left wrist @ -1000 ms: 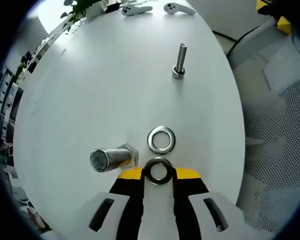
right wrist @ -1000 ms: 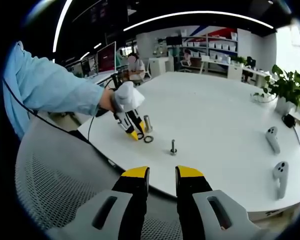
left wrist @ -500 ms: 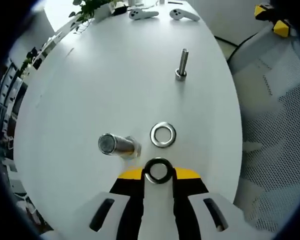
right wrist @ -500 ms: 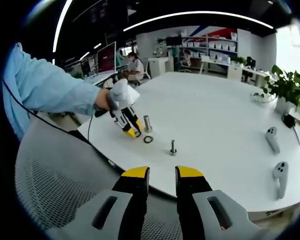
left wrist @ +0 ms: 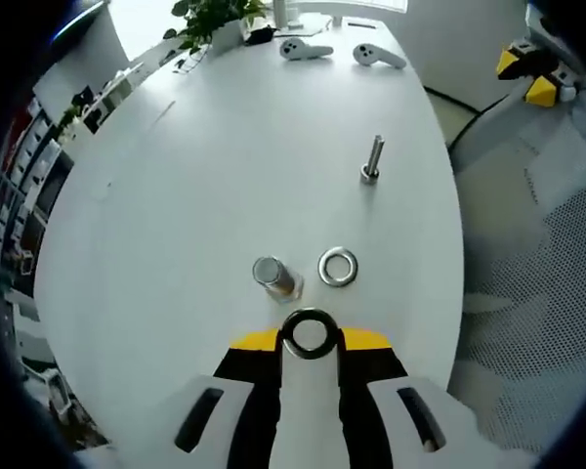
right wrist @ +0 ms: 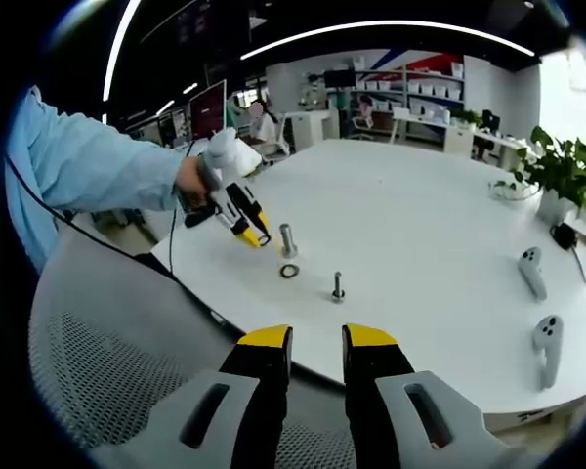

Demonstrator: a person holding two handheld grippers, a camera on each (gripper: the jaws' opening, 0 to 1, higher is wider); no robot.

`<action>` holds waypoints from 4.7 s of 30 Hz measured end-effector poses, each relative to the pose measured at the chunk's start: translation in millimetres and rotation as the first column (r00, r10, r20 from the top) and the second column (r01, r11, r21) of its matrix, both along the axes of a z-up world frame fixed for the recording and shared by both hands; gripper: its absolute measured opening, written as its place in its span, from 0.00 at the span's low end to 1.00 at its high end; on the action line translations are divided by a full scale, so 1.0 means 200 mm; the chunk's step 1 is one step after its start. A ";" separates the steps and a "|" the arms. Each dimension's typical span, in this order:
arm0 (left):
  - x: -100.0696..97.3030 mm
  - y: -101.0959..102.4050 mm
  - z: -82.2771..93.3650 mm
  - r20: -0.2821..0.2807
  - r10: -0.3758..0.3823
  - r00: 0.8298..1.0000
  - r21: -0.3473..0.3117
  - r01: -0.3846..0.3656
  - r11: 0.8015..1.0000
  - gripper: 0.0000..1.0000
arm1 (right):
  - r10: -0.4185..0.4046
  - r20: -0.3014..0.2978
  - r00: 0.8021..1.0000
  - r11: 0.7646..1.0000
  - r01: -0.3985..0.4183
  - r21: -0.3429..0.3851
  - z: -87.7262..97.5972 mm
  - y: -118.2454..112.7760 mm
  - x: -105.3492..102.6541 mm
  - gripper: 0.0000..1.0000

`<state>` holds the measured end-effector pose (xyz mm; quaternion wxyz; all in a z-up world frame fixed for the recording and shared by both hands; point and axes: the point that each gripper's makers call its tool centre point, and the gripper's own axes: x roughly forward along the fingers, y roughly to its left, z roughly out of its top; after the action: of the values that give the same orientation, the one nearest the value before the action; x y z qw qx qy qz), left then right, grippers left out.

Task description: Place the washer onto the threaded stud by aligning its center hole with the stud, sliding it down to the base, and recovering from edge contact or off-axis alignment until the washer reaches the visible bottom stop.

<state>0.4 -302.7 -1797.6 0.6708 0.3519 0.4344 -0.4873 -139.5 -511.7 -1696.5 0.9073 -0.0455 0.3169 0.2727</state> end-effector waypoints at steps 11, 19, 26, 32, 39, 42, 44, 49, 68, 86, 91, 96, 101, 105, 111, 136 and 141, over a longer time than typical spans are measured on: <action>0.05 -0.02 0.12 0.052 -0.031 0.998 0.006 0.031 1.000 0.19 | -0.007 0.001 1.000 1.000 0.007 -0.001 0.00 0.00 0.00 0.23; 0.10 -0.06 0.17 0.072 -0.048 0.996 0.009 0.048 0.999 0.19 | -0.010 0.003 1.000 1.000 0.010 0.002 0.00 0.00 0.00 0.23; 0.14 -0.11 0.17 0.076 -0.063 0.995 0.018 0.061 0.998 0.19 | -0.009 0.007 1.000 1.000 0.009 0.005 0.00 0.00 0.00 0.23; 0.15 -0.14 0.13 0.069 -0.097 0.993 0.052 0.093 0.994 0.19 | -0.004 0.007 1.000 1.000 0.004 0.007 0.01 0.00 0.00 0.23; 0.16 -0.17 0.09 0.045 -0.096 0.994 0.068 0.092 0.993 0.19 | -0.001 0.009 1.000 1.000 0.001 0.010 0.01 0.00 0.00 0.23; 0.16 -0.17 0.08 0.041 -0.100 0.994 0.079 0.097 0.992 0.19 | 0.002 0.009 1.000 1.000 -0.002 0.011 0.01 0.01 0.00 0.23; 0.17 -0.17 0.07 0.038 -0.095 0.995 0.082 0.092 0.992 0.19 | 0.004 0.009 1.000 1.000 -0.004 0.011 0.01 0.01 0.00 0.23; 0.17 -0.17 0.04 0.022 -0.094 0.995 0.103 0.092 0.990 0.19 | 0.007 0.012 1.000 1.000 -0.007 0.015 0.01 0.01 0.01 0.23; 0.15 -0.17 -0.10 0.000 -0.139 0.990 0.204 0.136 0.969 0.19 | 0.021 0.016 1.000 1.000 -0.021 0.021 0.01 0.02 0.00 0.22; 0.16 -0.17 -0.14 -0.003 -0.119 0.993 0.233 0.117 0.966 0.19 | 0.030 0.008 1.000 0.999 -0.030 0.015 0.01 0.02 -0.01 0.21; 0.16 -0.16 -0.13 0.008 -0.119 0.993 0.226 0.114 0.968 0.19 | 0.037 0.008 0.999 0.999 -0.037 0.014 0.01 0.03 -0.01 0.21; 0.16 -0.17 -0.14 0.006 -0.118 0.993 0.222 0.114 0.968 0.19 | 0.031 0.002 1.000 0.999 -0.031 0.015 0.01 0.02 -0.01 0.21; 0.16 -0.17 -0.16 0.003 -0.122 0.993 0.224 0.118 0.968 0.19 | 0.036 -0.002 0.999 0.999 -0.036 0.011 0.00 0.02 -0.01 0.21; 0.17 -0.17 -0.16 -0.019 -0.117 0.993 0.215 0.119 0.969 0.19 | 0.026 0.002 1.000 1.000 -0.026 0.011 0.00 0.02 -0.01 0.21; 0.16 -0.17 -0.17 -0.018 -0.137 0.990 0.223 0.137 0.965 0.19 | 0.027 -0.001 1.000 1.000 -0.027 0.008 0.00 0.02 -0.01 0.21; 0.19 -0.17 -0.15 -0.024 -0.132 0.991 0.186 0.134 0.973 0.30 | 0.026 0.003 1.000 1.000 -0.026 0.014 0.00 0.02 -0.01 0.21; 0.18 -0.14 -0.07 0.007 -0.127 0.992 0.150 0.124 0.981 0.35 | 0.023 0.005 1.000 1.000 -0.023 0.014 0.01 0.02 -0.01 0.21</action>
<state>36.4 -330.0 -1811.4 0.6141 0.4316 0.4410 -0.4920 -140.9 -508.2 -1695.3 0.9051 -0.0434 0.3123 0.2853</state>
